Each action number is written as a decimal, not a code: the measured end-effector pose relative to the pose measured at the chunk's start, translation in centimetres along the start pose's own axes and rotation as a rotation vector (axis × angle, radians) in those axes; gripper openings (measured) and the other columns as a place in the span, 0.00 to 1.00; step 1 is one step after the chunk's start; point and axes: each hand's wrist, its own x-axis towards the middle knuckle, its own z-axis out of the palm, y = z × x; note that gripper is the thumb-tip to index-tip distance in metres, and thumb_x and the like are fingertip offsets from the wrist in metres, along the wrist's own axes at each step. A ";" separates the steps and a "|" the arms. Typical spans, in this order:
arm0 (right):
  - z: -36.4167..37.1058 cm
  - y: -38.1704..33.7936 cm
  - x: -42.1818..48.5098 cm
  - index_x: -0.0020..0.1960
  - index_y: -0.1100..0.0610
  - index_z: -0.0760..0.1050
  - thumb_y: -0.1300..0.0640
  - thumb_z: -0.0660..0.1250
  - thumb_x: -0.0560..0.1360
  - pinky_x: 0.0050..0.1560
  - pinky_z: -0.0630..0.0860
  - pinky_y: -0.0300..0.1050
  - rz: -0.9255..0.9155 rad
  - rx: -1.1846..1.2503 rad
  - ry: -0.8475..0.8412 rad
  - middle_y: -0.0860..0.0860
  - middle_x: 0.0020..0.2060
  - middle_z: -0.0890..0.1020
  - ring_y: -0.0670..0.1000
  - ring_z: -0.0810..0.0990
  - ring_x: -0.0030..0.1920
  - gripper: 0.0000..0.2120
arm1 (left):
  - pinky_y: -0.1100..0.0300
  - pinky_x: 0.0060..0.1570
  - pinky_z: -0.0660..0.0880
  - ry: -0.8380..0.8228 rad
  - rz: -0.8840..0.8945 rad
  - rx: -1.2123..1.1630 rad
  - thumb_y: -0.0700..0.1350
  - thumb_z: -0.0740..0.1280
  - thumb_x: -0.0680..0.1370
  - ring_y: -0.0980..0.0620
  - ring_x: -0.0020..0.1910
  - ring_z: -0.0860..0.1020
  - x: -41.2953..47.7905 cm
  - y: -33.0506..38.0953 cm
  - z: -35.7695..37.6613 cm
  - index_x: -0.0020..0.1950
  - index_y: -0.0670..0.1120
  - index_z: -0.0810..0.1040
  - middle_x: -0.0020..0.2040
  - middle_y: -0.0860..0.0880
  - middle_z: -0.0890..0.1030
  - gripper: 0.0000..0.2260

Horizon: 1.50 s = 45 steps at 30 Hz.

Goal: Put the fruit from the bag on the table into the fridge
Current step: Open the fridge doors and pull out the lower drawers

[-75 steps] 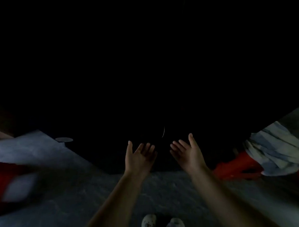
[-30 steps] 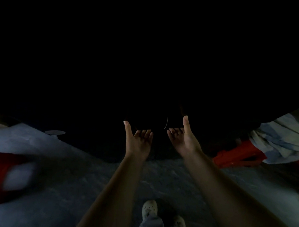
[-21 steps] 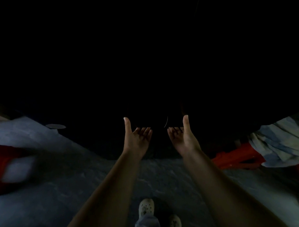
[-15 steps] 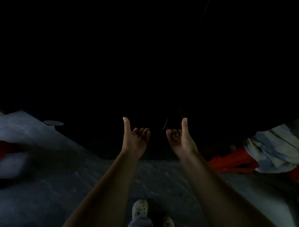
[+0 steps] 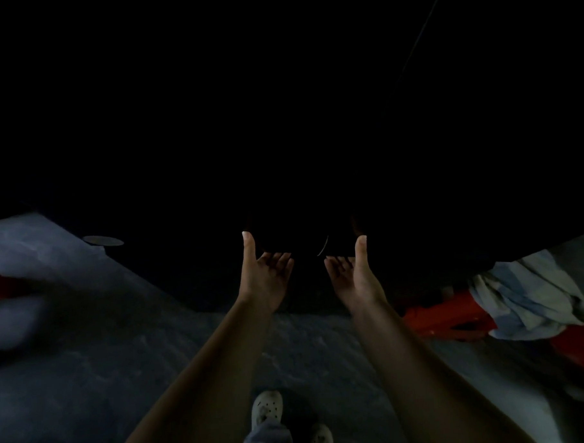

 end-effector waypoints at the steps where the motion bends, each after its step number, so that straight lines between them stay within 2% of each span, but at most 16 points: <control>1: 0.1 0.0 -0.2 0.53 0.61 0.74 0.40 0.76 0.53 0.55 0.77 0.47 -0.007 -0.017 0.004 0.59 0.55 0.79 0.54 0.81 0.51 0.36 | 0.56 0.69 0.61 0.005 0.004 0.000 0.70 0.54 0.74 0.47 0.70 0.67 0.0 0.0 0.0 0.75 0.40 0.59 0.72 0.39 0.66 0.41; 4: 0.3 -0.2 -1.3 0.60 0.61 0.71 0.37 0.69 0.63 0.57 0.77 0.46 -0.012 -0.144 -0.011 0.56 0.61 0.76 0.53 0.79 0.56 0.36 | 0.57 0.63 0.66 0.014 -0.009 -0.040 0.69 0.53 0.74 0.46 0.70 0.66 -0.1 0.0 0.3 0.75 0.40 0.59 0.72 0.40 0.67 0.40; 7: -1.7 0.0 -2.3 0.70 0.55 0.65 0.33 0.55 0.73 0.48 0.73 0.44 -0.003 -0.515 0.066 0.58 0.65 0.72 0.53 0.76 0.55 0.34 | 0.55 0.66 0.65 0.021 0.032 -0.026 0.68 0.58 0.72 0.44 0.66 0.72 0.1 -0.2 0.5 0.74 0.41 0.63 0.66 0.39 0.74 0.39; 9: -3.4 0.4 -3.2 0.69 0.58 0.65 0.32 0.47 0.76 0.49 0.73 0.50 -0.039 -0.674 0.088 0.61 0.64 0.72 0.60 0.74 0.61 0.35 | 0.53 0.66 0.68 0.000 0.056 -0.020 0.67 0.61 0.71 0.43 0.62 0.75 -0.1 -0.2 0.6 0.71 0.43 0.67 0.63 0.40 0.77 0.37; 10: -4.1 0.6 -3.8 0.64 0.60 0.69 0.28 0.49 0.73 0.56 0.73 0.55 -0.063 -0.727 0.032 0.64 0.64 0.71 0.64 0.72 0.63 0.38 | 0.52 0.65 0.69 -0.005 0.061 -0.016 0.67 0.61 0.71 0.43 0.62 0.76 -0.1 -0.2 0.6 0.70 0.44 0.69 0.63 0.40 0.77 0.36; 11: -4.4 0.6 -4.4 0.59 0.61 0.71 0.23 0.53 0.67 0.62 0.73 0.58 -0.095 -0.721 0.008 0.67 0.64 0.70 0.65 0.71 0.64 0.43 | 0.51 0.64 0.70 -0.010 0.064 -0.014 0.67 0.60 0.72 0.43 0.62 0.76 -0.2 -0.3 0.6 0.69 0.45 0.70 0.63 0.40 0.77 0.34; 13: -5.2 1.2 -4.2 0.61 0.62 0.70 0.20 0.59 0.60 0.66 0.70 0.57 -0.116 -0.660 -0.057 0.66 0.67 0.68 0.62 0.70 0.67 0.50 | 0.52 0.62 0.71 -0.007 0.062 -0.028 0.67 0.59 0.74 0.43 0.61 0.77 -0.3 -0.3 0.9 0.67 0.44 0.72 0.61 0.41 0.79 0.32; 16: -5.8 1.4 -3.8 0.57 0.58 0.73 0.23 0.62 0.62 0.65 0.72 0.56 -0.129 -0.532 -0.080 0.59 0.65 0.72 0.61 0.71 0.66 0.41 | 0.52 0.61 0.72 0.021 0.043 -0.055 0.67 0.60 0.74 0.43 0.60 0.77 -0.6 -0.2 1.3 0.63 0.43 0.74 0.59 0.41 0.80 0.31; 19: -6.1 1.4 -3.7 0.72 0.59 0.62 0.26 0.65 0.63 0.63 0.74 0.46 -0.178 -0.485 -0.141 0.54 0.65 0.68 0.55 0.70 0.69 0.49 | 0.50 0.64 0.70 0.039 0.034 -0.085 0.67 0.61 0.73 0.43 0.60 0.77 -0.7 -0.5 1.3 0.63 0.42 0.74 0.59 0.40 0.80 0.32; 23: -6.7 1.7 -3.5 0.75 0.59 0.56 0.23 0.66 0.58 0.66 0.72 0.49 -0.225 -0.520 -0.177 0.58 0.72 0.63 0.54 0.69 0.69 0.58 | 0.52 0.60 0.72 0.078 0.034 -0.096 0.67 0.63 0.73 0.42 0.59 0.77 -1.2 -0.3 1.7 0.68 0.40 0.70 0.60 0.37 0.78 0.36; 26: -7.2 1.7 -3.5 0.74 0.63 0.58 0.26 0.66 0.61 0.63 0.74 0.48 -0.184 -0.419 -0.163 0.60 0.70 0.65 0.51 0.75 0.61 0.55 | 0.56 0.58 0.68 0.125 0.029 -0.070 0.67 0.59 0.75 0.46 0.59 0.74 -2.1 -0.5 1.8 0.73 0.39 0.63 0.59 0.40 0.75 0.38; 30: -8.1 1.7 -4.0 0.73 0.65 0.58 0.29 0.64 0.64 0.62 0.75 0.47 -0.168 -0.420 -0.160 0.62 0.71 0.65 0.57 0.70 0.68 0.52 | 0.55 0.65 0.64 0.151 -0.014 -0.043 0.70 0.55 0.73 0.44 0.71 0.65 -3.7 -1.5 0.0 0.75 0.40 0.59 0.66 0.41 0.71 0.42; 33: -8.5 1.4 -4.5 0.73 0.65 0.58 0.35 0.62 0.65 0.55 0.77 0.42 -0.145 -0.347 -0.131 0.62 0.71 0.66 0.59 0.70 0.68 0.48 | 0.53 0.63 0.67 0.138 -0.042 -0.041 0.72 0.59 0.70 0.44 0.65 0.71 -4.6 -1.6 -1.8 0.74 0.39 0.61 0.66 0.40 0.73 0.45; 39: -10.1 1.7 -5.5 0.74 0.61 0.59 0.36 0.61 0.70 0.55 0.77 0.41 -0.147 -0.332 -0.149 0.59 0.72 0.65 0.55 0.70 0.68 0.41 | 0.51 0.71 0.61 0.121 -0.084 -0.044 0.73 0.62 0.68 0.44 0.69 0.68 -6.1 -1.5 -2.7 0.73 0.40 0.64 0.69 0.40 0.70 0.45; 42: -11.3 1.6 -5.5 0.73 0.59 0.60 0.41 0.59 0.76 0.55 0.77 0.42 -0.134 -0.311 -0.182 0.57 0.71 0.66 0.50 0.75 0.60 0.33 | 0.50 0.71 0.62 0.133 -0.076 -0.036 0.71 0.63 0.68 0.43 0.67 0.71 -7.1 -1.6 -2.8 0.71 0.40 0.67 0.67 0.40 0.72 0.43; 45: -11.8 1.4 -5.9 0.72 0.60 0.61 0.40 0.61 0.73 0.56 0.77 0.44 -0.104 -0.283 -0.195 0.57 0.69 0.68 0.47 0.77 0.55 0.35 | 0.50 0.72 0.61 0.161 -0.055 -0.056 0.69 0.63 0.70 0.43 0.66 0.71 -8.3 -2.0 -3.1 0.70 0.39 0.67 0.66 0.39 0.73 0.40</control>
